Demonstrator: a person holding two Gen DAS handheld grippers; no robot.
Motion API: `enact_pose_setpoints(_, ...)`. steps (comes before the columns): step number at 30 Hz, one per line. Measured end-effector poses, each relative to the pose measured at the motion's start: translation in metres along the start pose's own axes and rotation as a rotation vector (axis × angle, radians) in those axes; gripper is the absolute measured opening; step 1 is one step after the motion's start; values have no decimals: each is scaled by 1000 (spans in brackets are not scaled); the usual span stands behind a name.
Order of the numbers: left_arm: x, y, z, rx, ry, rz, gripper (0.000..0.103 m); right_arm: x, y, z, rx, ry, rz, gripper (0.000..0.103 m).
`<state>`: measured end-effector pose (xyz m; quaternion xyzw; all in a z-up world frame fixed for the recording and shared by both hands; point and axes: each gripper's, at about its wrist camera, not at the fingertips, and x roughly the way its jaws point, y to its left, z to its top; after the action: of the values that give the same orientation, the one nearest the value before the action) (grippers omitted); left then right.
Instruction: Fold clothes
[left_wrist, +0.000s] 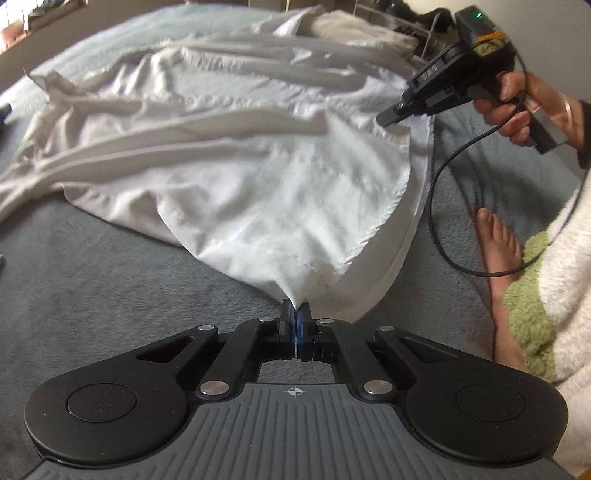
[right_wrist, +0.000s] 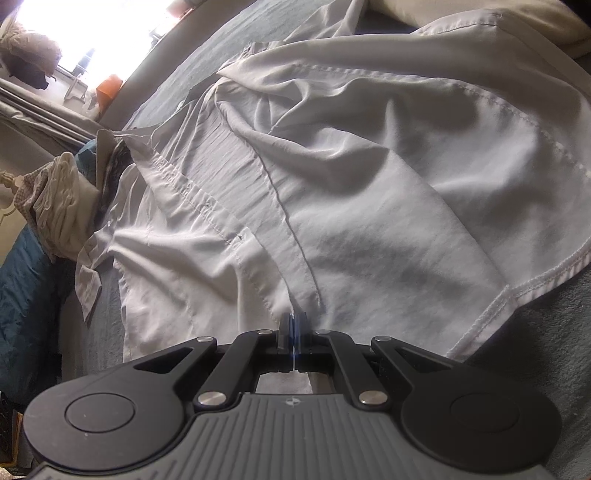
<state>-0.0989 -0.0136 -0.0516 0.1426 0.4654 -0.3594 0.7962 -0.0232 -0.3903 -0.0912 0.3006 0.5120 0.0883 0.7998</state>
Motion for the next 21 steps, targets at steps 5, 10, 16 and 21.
enact_pose_setpoints(5,-35,25,-17,-54,30,-22,0,4,21,-15,-51,87,43,0)
enact_pose_setpoints(10,-20,47,-43,-160,162,-1,0,23,42,-33,-106,172,61,0)
enact_pose_setpoints(16,8,72,-68,-330,285,-86,2,34,55,-45,-171,221,10,1)
enact_pose_setpoints(21,-8,92,-72,-413,219,-101,29,19,56,-40,-165,188,14,3)
